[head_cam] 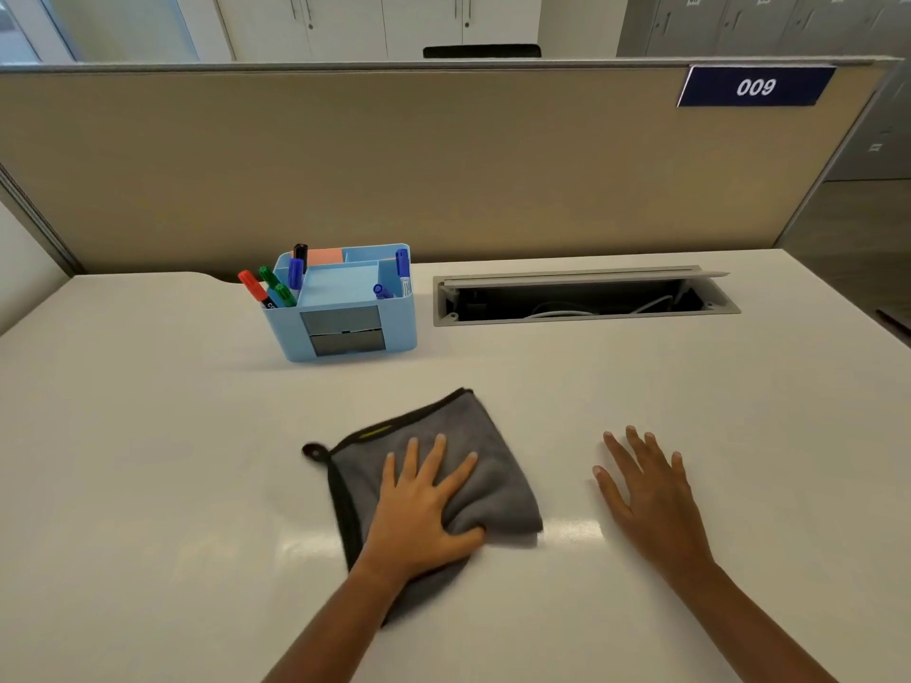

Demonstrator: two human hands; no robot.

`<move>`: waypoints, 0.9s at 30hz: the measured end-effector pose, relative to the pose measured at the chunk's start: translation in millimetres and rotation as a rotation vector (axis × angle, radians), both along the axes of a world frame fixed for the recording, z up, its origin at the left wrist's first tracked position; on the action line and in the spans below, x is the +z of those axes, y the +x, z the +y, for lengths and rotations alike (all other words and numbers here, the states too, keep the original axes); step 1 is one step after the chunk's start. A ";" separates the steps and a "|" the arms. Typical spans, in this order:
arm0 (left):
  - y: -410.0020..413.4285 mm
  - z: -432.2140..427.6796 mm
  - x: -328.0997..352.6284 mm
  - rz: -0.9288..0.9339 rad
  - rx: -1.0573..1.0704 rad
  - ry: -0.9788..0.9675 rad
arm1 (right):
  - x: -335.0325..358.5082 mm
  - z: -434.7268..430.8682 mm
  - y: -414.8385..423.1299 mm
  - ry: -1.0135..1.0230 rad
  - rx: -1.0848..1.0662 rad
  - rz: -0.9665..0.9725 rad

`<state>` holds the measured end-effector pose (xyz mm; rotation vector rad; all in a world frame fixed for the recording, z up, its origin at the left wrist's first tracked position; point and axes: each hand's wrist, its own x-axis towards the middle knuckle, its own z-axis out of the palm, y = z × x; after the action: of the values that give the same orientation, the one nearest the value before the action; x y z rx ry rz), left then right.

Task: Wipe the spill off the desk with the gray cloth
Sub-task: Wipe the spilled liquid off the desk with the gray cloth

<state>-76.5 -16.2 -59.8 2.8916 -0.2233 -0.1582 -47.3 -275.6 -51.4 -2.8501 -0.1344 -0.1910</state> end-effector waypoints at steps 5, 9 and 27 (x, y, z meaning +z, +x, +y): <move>55.2 32.1 11.1 0.026 0.028 0.063 | -9.0 -6.1 -5.9 0.076 -0.079 0.051; 55.6 85.7 19.6 0.001 0.218 0.097 | -10.6 -7.9 -3.7 0.082 -0.079 0.052; -73.7 62.1 17.3 0.001 0.545 0.078 | -11.7 -4.2 -5.6 0.043 -0.095 0.007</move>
<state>-150.2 46.0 -42.5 2.9025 0.5788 -0.0709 -52.9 -279.8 -63.1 -2.8162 0.0062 -0.2002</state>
